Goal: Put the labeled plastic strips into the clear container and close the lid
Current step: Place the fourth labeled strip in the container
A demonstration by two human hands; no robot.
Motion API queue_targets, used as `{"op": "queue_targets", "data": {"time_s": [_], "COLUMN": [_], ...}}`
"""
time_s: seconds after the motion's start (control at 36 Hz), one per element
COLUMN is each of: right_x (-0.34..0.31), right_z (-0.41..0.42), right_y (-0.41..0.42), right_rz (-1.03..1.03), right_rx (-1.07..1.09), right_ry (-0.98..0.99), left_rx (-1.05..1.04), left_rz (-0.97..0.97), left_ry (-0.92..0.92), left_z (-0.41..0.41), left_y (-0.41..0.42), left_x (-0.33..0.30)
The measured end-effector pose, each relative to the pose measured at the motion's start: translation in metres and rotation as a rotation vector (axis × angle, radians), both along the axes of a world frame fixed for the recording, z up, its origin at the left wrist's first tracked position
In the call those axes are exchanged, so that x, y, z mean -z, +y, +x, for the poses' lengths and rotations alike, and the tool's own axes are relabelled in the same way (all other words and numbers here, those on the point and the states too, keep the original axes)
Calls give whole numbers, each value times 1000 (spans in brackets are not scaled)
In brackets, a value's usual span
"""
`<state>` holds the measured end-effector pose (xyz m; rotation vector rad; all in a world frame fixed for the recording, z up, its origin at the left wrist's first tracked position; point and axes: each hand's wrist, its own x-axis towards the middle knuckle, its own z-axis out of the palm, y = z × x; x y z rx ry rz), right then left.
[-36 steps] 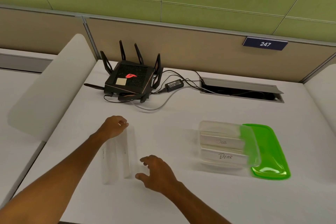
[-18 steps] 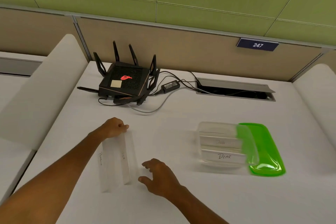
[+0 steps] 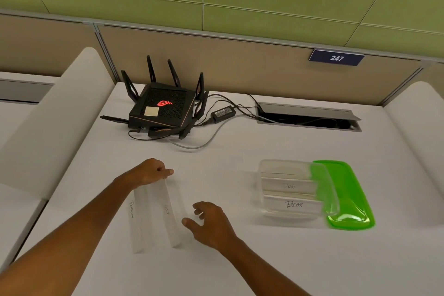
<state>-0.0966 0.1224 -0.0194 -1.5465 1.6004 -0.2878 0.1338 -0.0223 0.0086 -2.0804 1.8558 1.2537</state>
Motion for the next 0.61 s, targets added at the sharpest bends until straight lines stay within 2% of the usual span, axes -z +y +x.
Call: {"op": "queue_targets", "data": {"time_s": [0.11,0.22,0.61], "right_x": [-3,-3,-40], "right_z": [8,13,-25], "right_y": [-3,-5,-11], "right_rz": [107,98,-358], "right_rx": [-3,-21,-106], "right_ry": [15,95,351], "left_rx": [-26,-55,-338], "left_rz": [-17,-27,-101], "left_ry": [23,34,102], "left_z": [-6,-15,-64], "left_y": [3,7,23], "left_x": [-7,-15,-51]}}
